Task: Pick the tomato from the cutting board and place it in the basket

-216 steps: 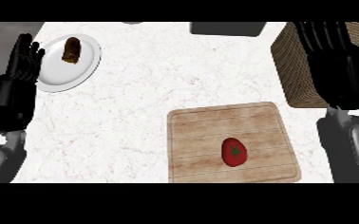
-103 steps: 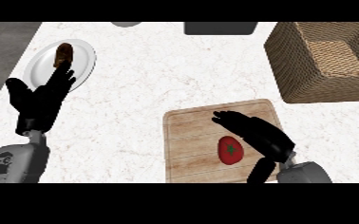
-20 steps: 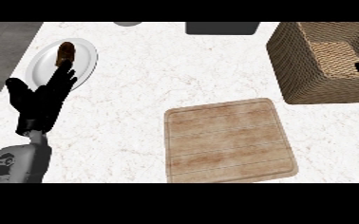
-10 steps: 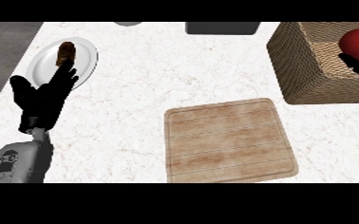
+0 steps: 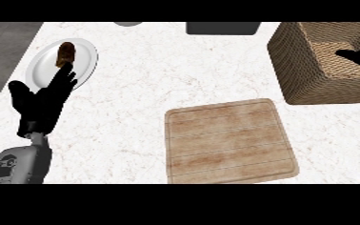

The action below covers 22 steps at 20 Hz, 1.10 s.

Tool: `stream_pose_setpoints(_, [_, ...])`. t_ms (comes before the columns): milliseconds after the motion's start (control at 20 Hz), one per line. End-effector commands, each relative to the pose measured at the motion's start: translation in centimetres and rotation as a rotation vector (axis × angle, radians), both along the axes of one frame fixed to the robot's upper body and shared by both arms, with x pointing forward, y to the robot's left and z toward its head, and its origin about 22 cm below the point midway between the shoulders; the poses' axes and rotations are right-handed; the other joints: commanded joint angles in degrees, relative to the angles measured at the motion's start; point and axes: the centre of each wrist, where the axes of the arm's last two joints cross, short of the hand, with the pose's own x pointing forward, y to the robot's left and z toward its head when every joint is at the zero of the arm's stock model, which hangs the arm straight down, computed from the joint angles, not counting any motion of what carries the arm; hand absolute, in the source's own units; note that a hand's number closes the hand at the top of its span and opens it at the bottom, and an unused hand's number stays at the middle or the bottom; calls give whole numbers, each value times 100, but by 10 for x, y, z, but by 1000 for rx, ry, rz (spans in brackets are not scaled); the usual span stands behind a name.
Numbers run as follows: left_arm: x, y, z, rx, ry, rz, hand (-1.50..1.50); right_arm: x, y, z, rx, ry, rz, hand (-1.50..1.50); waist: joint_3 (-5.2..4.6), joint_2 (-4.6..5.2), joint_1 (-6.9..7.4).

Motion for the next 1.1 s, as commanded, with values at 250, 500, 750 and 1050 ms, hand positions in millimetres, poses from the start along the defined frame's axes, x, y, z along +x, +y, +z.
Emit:
stream_pose_setpoints(250, [0,-7,4,-3,-15,-5,0,-22,-73,50,385,-99,-147,-150,5,-1,8])
stream_pose_setpoints(500, [1,-7,-3,-12,-10,-13,0,-70,-136,41,475,-117,-173,-150,14,48,39])
stream_pose_setpoints(750, [3,1,1,4,-11,-21,0,-122,-179,52,459,-30,-138,-150,28,86,90])
stream_pose_setpoints(1050, [9,-14,13,-28,-18,-16,0,-164,-202,39,407,58,-59,-150,51,84,97])
